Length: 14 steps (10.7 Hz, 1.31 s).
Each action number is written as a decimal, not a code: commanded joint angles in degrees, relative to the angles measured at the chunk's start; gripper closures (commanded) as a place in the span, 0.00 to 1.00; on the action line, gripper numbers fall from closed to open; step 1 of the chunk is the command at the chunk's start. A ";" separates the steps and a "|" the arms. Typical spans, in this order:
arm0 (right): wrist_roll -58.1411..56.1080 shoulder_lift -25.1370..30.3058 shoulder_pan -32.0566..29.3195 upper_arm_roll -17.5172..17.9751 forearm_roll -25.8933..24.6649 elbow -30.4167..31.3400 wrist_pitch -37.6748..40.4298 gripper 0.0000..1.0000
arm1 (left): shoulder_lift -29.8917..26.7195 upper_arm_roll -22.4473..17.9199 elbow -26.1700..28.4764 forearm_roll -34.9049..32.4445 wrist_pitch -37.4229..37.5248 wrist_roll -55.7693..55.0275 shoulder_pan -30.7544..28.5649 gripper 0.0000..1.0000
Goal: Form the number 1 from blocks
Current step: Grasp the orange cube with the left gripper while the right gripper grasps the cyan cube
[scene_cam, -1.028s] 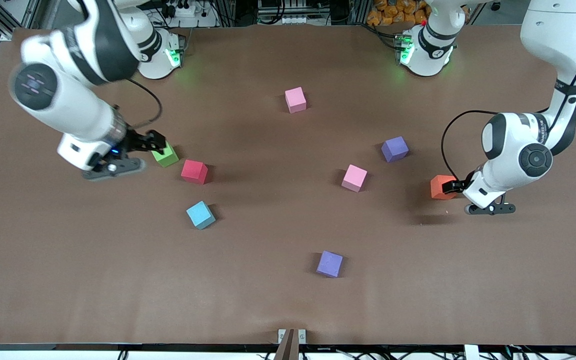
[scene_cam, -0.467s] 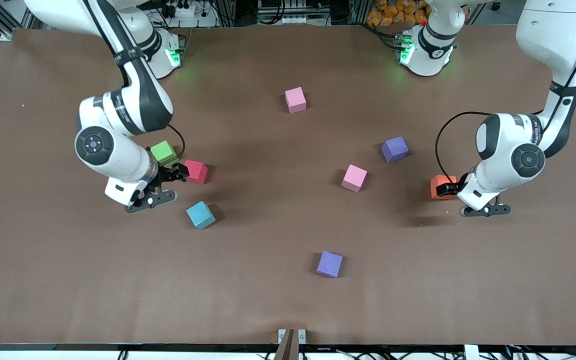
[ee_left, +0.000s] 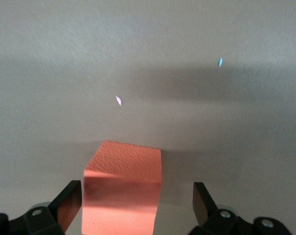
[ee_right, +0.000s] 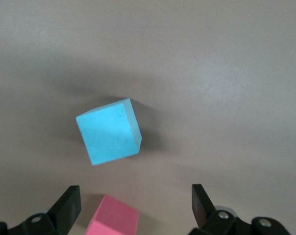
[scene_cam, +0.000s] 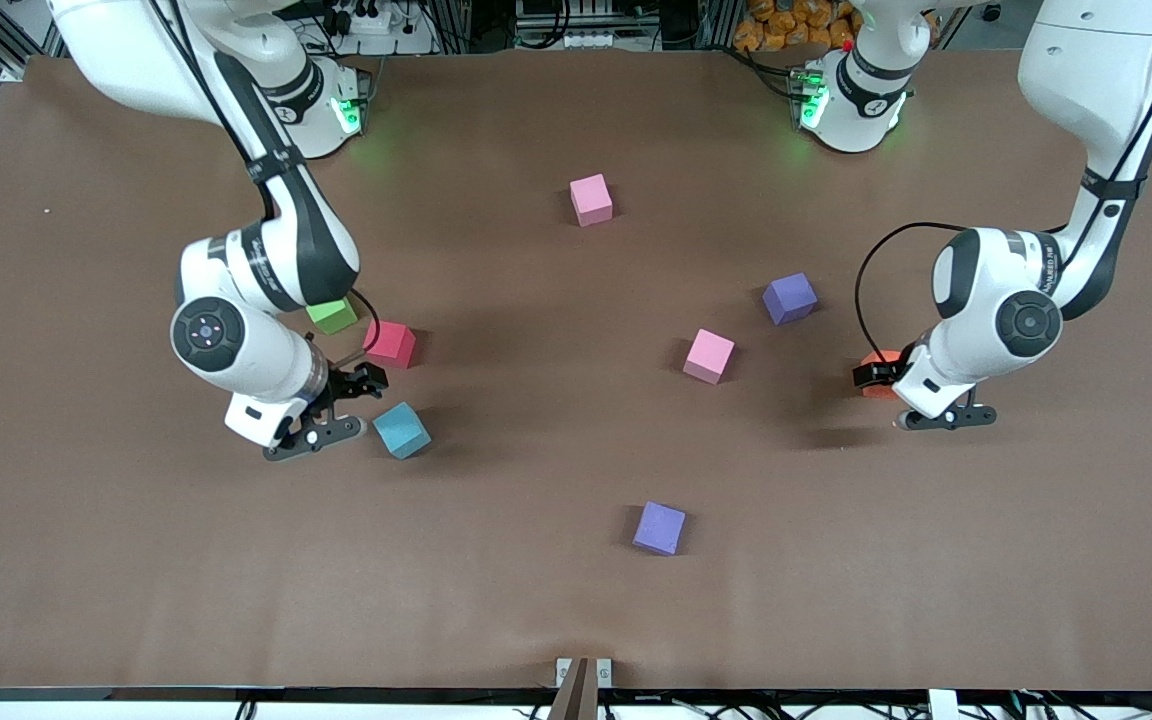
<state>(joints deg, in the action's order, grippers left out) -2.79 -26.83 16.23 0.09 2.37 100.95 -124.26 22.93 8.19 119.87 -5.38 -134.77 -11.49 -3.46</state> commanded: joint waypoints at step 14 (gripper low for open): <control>-1.43 -9.03 1.79 2.46 0.71 -2.16 -8.36 0.00 | 0.10 0.24 -3.74 -4.28 3.87 5.69 0.56 1.00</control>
<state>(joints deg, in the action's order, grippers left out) -2.95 -35.09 17.85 2.46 2.37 99.89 -132.43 24.96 8.19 118.22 -8.30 -134.24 -6.45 -3.06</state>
